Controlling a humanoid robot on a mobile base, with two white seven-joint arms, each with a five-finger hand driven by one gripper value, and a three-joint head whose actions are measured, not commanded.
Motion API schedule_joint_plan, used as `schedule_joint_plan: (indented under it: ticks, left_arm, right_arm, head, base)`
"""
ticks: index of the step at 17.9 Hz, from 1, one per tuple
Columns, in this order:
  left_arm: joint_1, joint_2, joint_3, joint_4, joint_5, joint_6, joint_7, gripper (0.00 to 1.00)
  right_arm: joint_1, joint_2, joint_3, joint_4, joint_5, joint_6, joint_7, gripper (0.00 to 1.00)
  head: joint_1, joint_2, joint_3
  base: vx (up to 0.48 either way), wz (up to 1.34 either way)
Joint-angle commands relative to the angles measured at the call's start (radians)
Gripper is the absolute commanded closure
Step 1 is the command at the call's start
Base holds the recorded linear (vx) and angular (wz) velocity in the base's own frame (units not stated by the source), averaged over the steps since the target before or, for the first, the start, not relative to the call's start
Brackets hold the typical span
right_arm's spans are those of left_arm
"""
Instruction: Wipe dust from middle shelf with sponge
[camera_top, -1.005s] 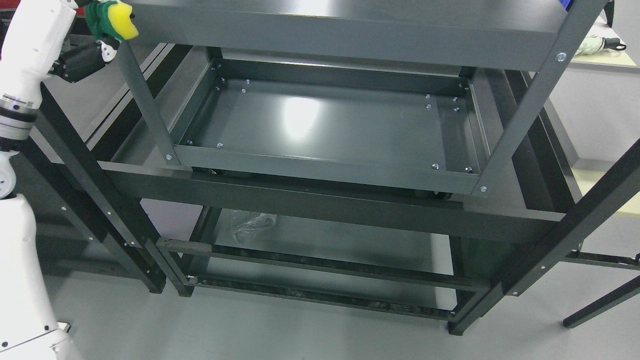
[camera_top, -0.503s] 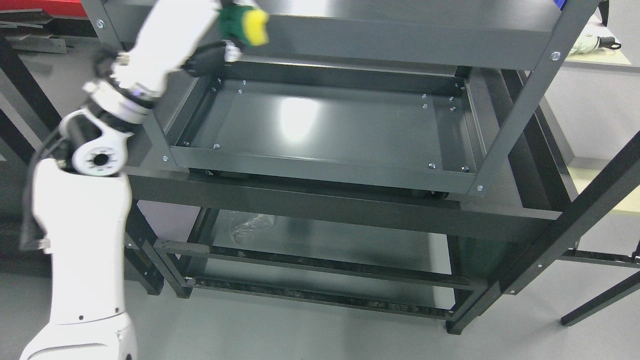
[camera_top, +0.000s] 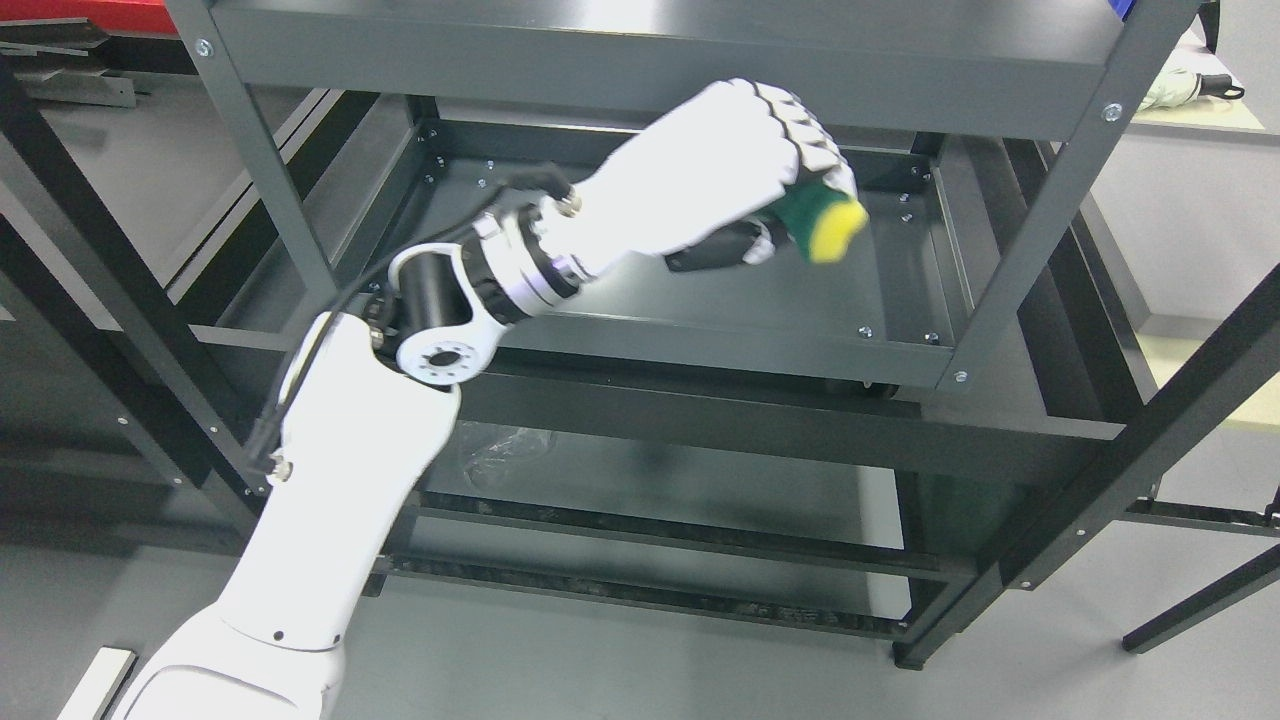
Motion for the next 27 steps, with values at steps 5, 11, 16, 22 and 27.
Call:
schedule_joint_plan:
  ticks: [5, 11, 16, 22, 27]
  left_arm:
    - [0.407, -0.031, -0.124, 0.017, 0.238, 0.001, 0.004, 0.99]
    - [0.675, -0.031, 0.292, 0.047, 0.656, 0.238, 0.136, 0.99]
    - [0.819, -0.031, 0.291, -0.19, 0.667, 0.415, 0.325, 1.0]
    - [0.859, -0.031, 0.317, -0.405, 0.782, 0.606, 0.325, 1.0]
    - [0.778, -0.031, 0.325, -0.408, 0.782, 0.691, 0.326, 1.0]
  right_arm:
    - [0.0, -0.017, 0.0, -0.017, 0.0, 0.0, -0.002, 0.0]
    - [0.0, -0.017, 0.0, -0.017, 0.0, 0.0, -0.002, 0.0]
    - [0.0, -0.017, 0.0, -0.017, 0.0, 0.0, -0.002, 0.0]
    - [0.0, -0.017, 0.0, -0.017, 0.0, 0.0, -0.002, 0.0]
    - [0.0, -0.017, 0.0, -0.017, 0.0, 0.0, -0.002, 0.0]
  head:
    - [0.0, 0.0, 0.0]
    - [0.0, 0.0, 0.0]
    - [0.0, 0.0, 0.0]
    - [0.0, 0.0, 0.0]
    - [0.0, 0.0, 0.0]
  base:
    - [0.0, 0.0]
    - [0.0, 0.0]
    - [0.0, 0.0]
    - [0.0, 0.0]
    - [0.0, 0.0]
